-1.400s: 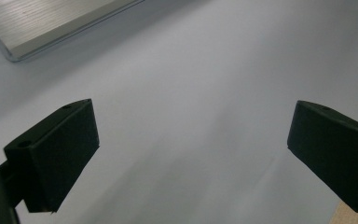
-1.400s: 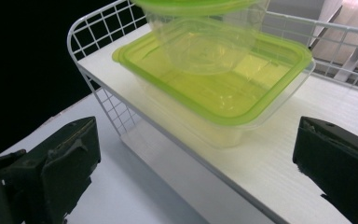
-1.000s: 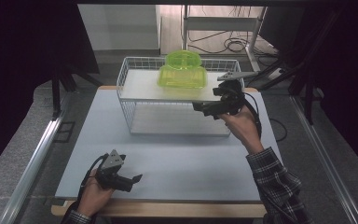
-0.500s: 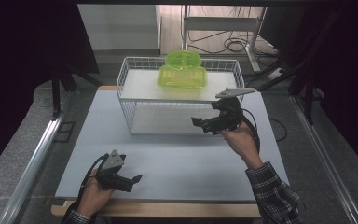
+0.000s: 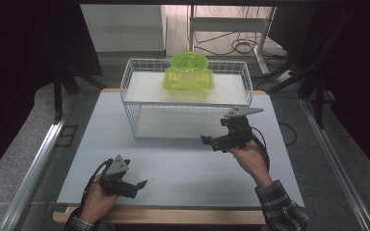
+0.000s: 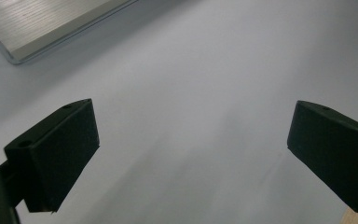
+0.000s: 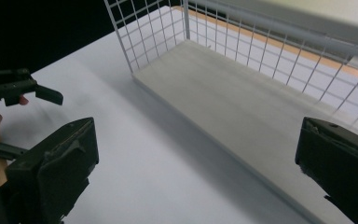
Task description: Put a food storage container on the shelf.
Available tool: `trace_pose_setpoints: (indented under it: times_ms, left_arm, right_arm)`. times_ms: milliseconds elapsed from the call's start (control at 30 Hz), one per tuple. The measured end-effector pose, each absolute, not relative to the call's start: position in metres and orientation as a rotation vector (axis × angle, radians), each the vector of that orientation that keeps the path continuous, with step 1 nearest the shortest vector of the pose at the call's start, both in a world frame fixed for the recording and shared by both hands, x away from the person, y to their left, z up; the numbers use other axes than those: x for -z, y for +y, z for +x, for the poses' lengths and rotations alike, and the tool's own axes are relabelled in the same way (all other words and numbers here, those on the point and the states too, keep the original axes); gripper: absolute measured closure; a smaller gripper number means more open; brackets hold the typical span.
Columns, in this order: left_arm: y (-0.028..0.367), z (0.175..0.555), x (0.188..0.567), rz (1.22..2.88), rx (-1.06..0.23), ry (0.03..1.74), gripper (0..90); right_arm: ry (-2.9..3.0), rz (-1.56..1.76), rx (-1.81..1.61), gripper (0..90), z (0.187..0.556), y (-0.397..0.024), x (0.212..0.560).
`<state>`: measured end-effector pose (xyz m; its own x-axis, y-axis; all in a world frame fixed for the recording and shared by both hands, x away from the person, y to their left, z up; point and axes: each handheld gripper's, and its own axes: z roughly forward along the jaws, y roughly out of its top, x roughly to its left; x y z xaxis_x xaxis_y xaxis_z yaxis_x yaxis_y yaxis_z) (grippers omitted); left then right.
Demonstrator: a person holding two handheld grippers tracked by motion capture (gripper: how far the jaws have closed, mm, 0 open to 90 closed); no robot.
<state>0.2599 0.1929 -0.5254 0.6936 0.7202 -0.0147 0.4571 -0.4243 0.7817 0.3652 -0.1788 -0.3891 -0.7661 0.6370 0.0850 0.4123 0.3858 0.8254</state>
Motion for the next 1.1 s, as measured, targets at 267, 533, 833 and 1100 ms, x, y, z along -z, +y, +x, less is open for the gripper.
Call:
trace_pose_setpoints:
  times_ms: [267, 533, 833, 1100]
  left_arm:
    - [0.193, 0.26, 0.526, 2.096, -0.415, 0.896, 1.8]
    - [0.192, 0.26, 0.526, 2.1, -0.419, 0.894, 1.9]
    - [0.192, 0.259, 0.526, 2.099, -0.425, 0.892, 1.9]
    - [0.191, 0.259, 0.526, 2.105, -0.428, 0.891, 1.9]
  right_arm:
    - [2.389, 0.964, -1.311, 0.0, 0.355, -0.19, 0.406]
    - [2.372, 0.985, -1.31, 0.0, 0.346, -0.2, 0.419]
    - [2.355, 0.992, -1.274, 0.0, 0.336, -0.21, 0.432]
    - [2.341, 1.036, -1.247, 0.0, 0.329, -0.224, 0.446]
